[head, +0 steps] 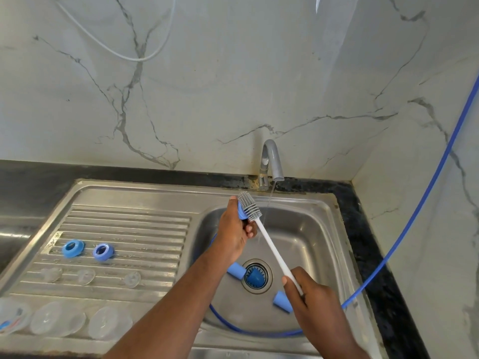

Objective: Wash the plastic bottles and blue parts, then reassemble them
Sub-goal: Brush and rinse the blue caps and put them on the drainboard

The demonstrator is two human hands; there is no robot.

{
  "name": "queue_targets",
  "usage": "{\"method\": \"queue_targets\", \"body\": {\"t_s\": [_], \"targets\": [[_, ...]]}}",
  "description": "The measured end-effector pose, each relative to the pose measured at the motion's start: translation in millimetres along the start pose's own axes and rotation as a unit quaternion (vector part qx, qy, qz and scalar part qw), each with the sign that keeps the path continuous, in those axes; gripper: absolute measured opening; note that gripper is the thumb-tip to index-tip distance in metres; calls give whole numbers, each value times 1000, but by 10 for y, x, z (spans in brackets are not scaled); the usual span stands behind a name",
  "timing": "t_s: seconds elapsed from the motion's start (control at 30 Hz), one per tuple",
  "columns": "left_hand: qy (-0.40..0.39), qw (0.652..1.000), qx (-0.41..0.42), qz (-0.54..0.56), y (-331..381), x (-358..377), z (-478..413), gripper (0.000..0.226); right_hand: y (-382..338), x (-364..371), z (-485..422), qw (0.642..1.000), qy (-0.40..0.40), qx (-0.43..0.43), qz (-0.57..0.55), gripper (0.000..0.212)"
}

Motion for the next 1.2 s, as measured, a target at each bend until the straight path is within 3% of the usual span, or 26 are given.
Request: {"method": "queue_targets", "body": {"t_s": [0.27, 0.63, 0.7, 0.87, 1.0, 1.2], "targets": [[-17, 1000, 10, 6, 6, -41, -44, 52, 44, 38, 40, 1000, 18, -6, 6, 23], [-63, 992, 65, -89, 48, -91, -70, 61, 152, 26, 29, 998, 60, -9, 3, 23], [-64, 981, 107, -147, 120, -179, -71, 62, 145, 17, 23, 999, 48, -21, 4, 24], [-103, 934, 173, -294, 243, -359, -94, 35, 161, -49, 2, 998, 50, -44, 21, 33], [-133, 908, 184, -352, 247, -403, -134, 44, 160, -55, -28, 997, 58, -42, 28, 44], [-127, 895, 203, -377, 286, -523, -100, 67, 178, -39, 10, 997, 51, -46, 30, 43]]}}
Point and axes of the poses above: each hand's wrist, its own z-axis away from the middle knuckle, its own x-axis out of the palm, y = z × x, the point moved 4 cm from there along -z, towards the middle knuckle, and after that the axes turned 10 degrees about z, right-handed, at the moved point
